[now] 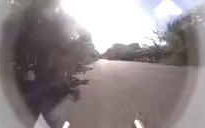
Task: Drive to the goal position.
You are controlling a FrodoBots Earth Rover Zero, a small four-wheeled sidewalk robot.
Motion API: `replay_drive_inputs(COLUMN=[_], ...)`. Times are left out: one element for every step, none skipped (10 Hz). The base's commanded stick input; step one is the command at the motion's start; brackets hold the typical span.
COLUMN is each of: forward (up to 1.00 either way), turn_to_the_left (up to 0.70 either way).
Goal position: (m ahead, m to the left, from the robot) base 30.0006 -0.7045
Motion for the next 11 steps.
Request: replay_drive_inputs(forward=[0.70,0.70,0.70,0.70,0.70,0.70,0.70,0.70,0.70,0.70,0.70], turn_to_the_left=[0.00,-0.05,-0.12,-0.18,-0.16,-0.08,-0.01,0.00,0.00,0.00,0.00])
